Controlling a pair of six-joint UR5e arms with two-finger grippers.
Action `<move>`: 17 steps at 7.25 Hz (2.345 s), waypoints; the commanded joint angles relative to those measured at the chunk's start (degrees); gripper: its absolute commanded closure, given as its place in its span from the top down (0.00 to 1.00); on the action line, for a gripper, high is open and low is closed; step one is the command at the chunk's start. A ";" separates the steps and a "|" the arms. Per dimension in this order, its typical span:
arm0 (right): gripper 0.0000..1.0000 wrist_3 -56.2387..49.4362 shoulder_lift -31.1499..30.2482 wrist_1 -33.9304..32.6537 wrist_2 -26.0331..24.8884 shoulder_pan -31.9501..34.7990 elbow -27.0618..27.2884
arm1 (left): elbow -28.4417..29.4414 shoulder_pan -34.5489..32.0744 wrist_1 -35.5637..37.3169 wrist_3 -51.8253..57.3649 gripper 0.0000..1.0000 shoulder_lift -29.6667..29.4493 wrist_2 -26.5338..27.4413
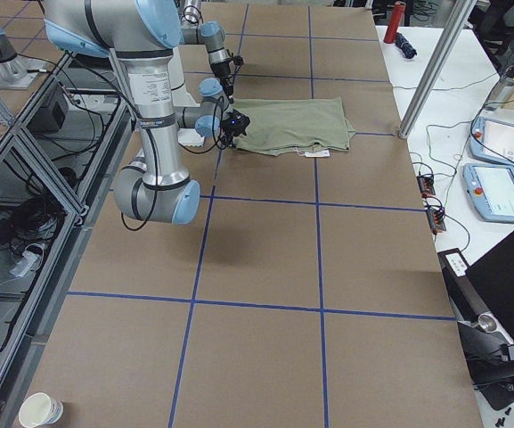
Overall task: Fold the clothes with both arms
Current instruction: 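Grasp the shirt's near edge with both grippers, adjusting the right gripper, then lift the near edge with both grippers and fold it away from the robot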
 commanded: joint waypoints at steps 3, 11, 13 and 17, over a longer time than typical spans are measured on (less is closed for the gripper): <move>0.64 0.00 0.33 0.02 -0.03 -0.07 -0.30 | -0.03 0.00 0.00 0.00 0.00 0.00 0.00; 0.00 2.72 0.69 -8.69 0.67 0.63 9.30 | -7.11 -0.70 2.78 2.71 0.00 0.26 -3.57; 0.00 2.81 0.69 -22.59 3.64 0.63 24.85 | -21.84 -1.23 14.26 2.90 0.00 0.18 -10.60; 0.00 -2.25 9.91 -29.91 6.92 5.70 17.78 | -20.37 -10.60 22.32 15.16 0.00 -4.73 -16.70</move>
